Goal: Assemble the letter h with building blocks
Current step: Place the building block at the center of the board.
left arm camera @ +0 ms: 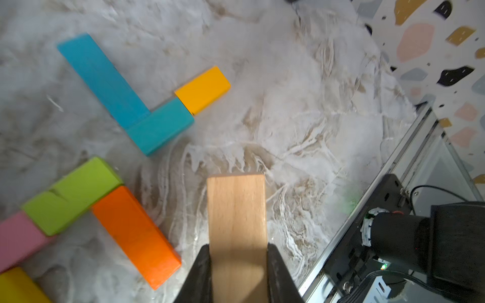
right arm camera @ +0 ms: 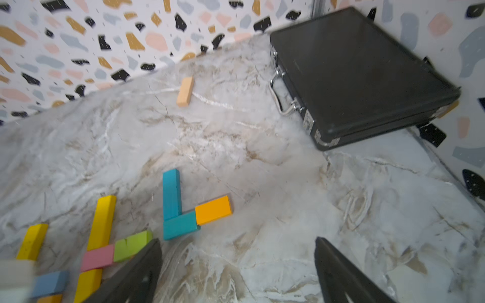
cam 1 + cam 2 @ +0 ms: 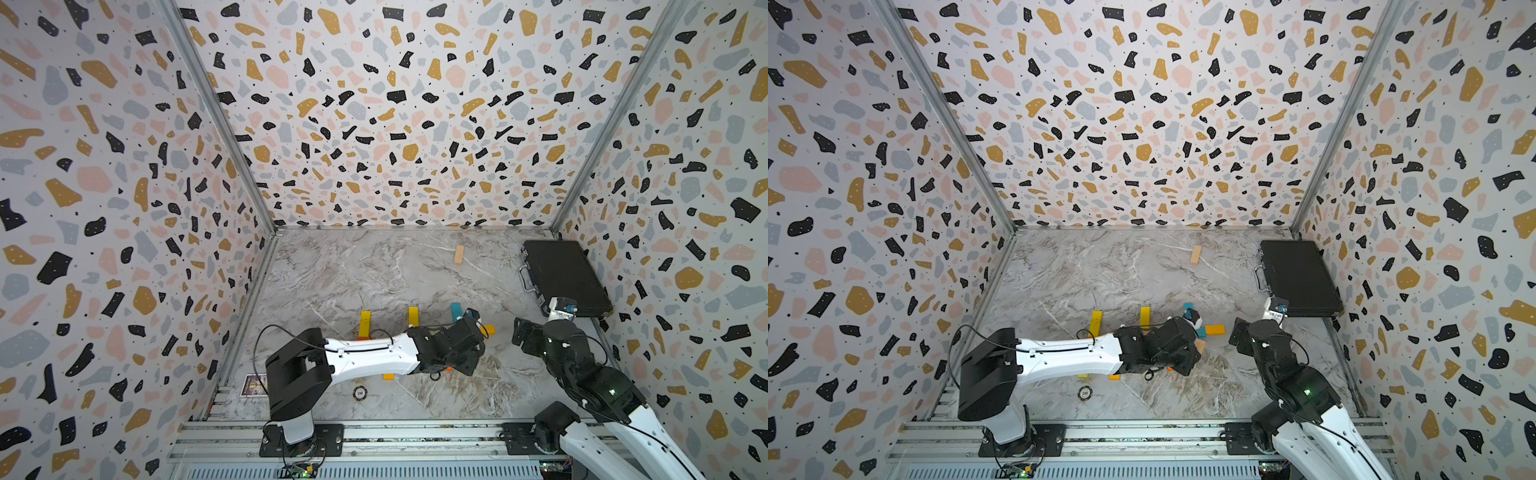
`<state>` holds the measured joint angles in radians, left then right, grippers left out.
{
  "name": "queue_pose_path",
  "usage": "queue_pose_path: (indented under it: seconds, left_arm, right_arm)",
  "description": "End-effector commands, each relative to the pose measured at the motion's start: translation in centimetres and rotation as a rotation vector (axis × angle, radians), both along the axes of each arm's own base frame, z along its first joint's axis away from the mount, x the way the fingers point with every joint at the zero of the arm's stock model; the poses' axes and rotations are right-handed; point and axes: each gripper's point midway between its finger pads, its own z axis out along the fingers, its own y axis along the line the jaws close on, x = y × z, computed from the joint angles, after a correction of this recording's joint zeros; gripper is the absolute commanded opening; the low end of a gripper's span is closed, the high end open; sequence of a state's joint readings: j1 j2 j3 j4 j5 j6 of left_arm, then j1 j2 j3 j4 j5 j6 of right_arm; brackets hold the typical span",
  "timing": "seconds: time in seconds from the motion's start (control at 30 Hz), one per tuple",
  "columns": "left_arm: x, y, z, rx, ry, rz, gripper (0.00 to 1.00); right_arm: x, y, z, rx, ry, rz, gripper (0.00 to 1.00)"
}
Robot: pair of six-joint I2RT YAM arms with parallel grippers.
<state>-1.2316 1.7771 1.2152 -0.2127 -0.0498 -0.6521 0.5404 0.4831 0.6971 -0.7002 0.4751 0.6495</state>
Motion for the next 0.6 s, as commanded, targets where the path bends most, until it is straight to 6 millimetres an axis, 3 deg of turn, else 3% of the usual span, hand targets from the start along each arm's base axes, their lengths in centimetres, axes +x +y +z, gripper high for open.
queue_pose_path:
  seconds: [0.0, 0.2, 0.33, 0.4, 0.5, 0.57]
  left_arm:
    - [-0.8, -1.8, -1.2, -0.037, 0.011, 0.002, 0.13]
    - [-1.5, -2.9, -4.7, -0.007, 0.065, 0.005, 0.12]
    - [-1.6, -3.4, -5.3, 0.013, 0.067, -0.011, 0.14]
    - [-1.5, -3.4, -5.0, 0.007, 0.063, -0.011, 0.24]
    - [-1.4, -3.3, -4.0, -0.023, 0.046, -0.012, 0.51]
    - [-1.2, -3.0, -2.7, -0.050, 0.020, -0.005, 0.61]
  right_arm:
    - [-0.7, -1.4, 1.7, -0.023, -0.033, -0.040, 0.92]
    - [-1.6, -1.8, 1.7, -0.019, -0.021, -0.036, 0.92]
    - [-2.0, -1.7, 0.7, -0.010, 0.007, -0.035, 0.92]
    - [-2.1, -1.6, 0.1, -0.002, 0.026, -0.032, 0.92]
    - [-2.4, -1.5, -0.9, -0.003, 0.063, -0.023, 0.93]
    - [-2.7, -1.4, -1.6, -0.005, 0.091, -0.013, 0.92]
